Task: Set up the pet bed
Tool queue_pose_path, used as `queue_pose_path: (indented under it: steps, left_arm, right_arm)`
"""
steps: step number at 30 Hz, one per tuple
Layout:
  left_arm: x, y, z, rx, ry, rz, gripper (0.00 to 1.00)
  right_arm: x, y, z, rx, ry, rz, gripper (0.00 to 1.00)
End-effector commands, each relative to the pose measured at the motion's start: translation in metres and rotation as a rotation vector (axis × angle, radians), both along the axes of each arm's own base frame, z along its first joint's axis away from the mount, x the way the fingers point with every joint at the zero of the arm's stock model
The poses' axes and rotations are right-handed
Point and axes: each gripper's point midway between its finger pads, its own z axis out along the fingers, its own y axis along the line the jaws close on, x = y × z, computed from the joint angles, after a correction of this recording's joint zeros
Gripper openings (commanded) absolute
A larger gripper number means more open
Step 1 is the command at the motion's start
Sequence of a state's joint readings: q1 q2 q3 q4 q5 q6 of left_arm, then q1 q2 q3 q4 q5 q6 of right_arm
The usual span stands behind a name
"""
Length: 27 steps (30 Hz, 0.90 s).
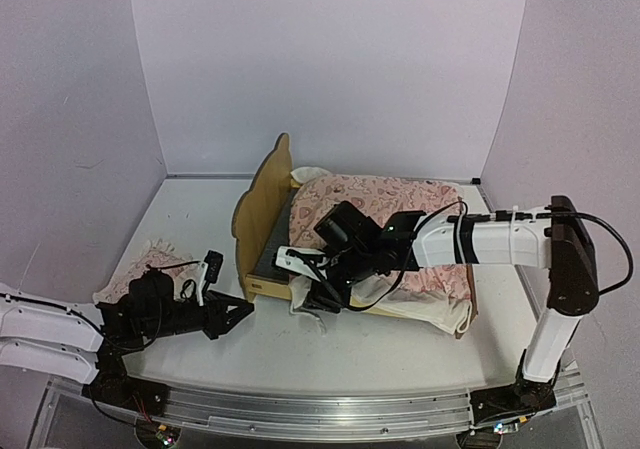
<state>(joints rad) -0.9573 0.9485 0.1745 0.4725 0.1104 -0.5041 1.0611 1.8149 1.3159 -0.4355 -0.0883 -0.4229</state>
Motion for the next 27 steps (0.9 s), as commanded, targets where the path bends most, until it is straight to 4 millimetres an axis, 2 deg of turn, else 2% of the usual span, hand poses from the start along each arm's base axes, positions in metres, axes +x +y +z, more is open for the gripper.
queue_pose_path:
  steps: [1, 6, 8, 12, 15, 18, 19, 24, 27]
  left_arm:
    - [0.006, -0.002, 0.015, -0.091, -0.078, 0.044, 0.21]
    - [0.000, -0.009, 0.007, 0.006, -0.254, 0.073, 0.15]
    - [-0.002, -0.007, 0.006, -0.017, -0.303, 0.074, 0.14]
    - [0.001, -0.018, -0.007, 0.027, -0.335, 0.052, 0.15]
    - [0.001, -0.025, -0.011, 0.019, -0.366, 0.036, 0.15]
    - [0.007, -0.035, -0.019, 0.041, -0.403, 0.030, 0.18]
    - [0.008, -0.036, -0.022, 0.042, -0.415, 0.035, 0.19]
    - [0.013, -0.048, -0.031, 0.028, -0.479, 0.032, 0.23]
    - [0.018, -0.059, -0.029, 0.041, -0.527, 0.040, 0.26]
  right_arm:
    - [0.014, 0.023, 0.017, 0.069, -0.049, -0.002, 0.65]
    - [0.012, 0.025, -0.013, 0.026, 0.003, 0.013, 0.58]
    - [0.011, 0.024, -0.022, 0.018, 0.024, 0.017, 0.57]
    - [0.015, 0.022, -0.036, 0.001, 0.053, 0.009, 0.50]
    - [0.016, 0.023, -0.031, 0.026, 0.092, -0.009, 0.34]
    - [0.012, 0.022, -0.018, 0.067, 0.166, -0.026, 0.11]
    - [0.011, 0.022, -0.016, 0.077, 0.184, -0.032, 0.08]
    - [0.009, 0.025, 0.000, 0.120, 0.214, -0.033, 0.06]
    - [0.009, 0.030, 0.010, 0.147, 0.226, -0.035, 0.03]
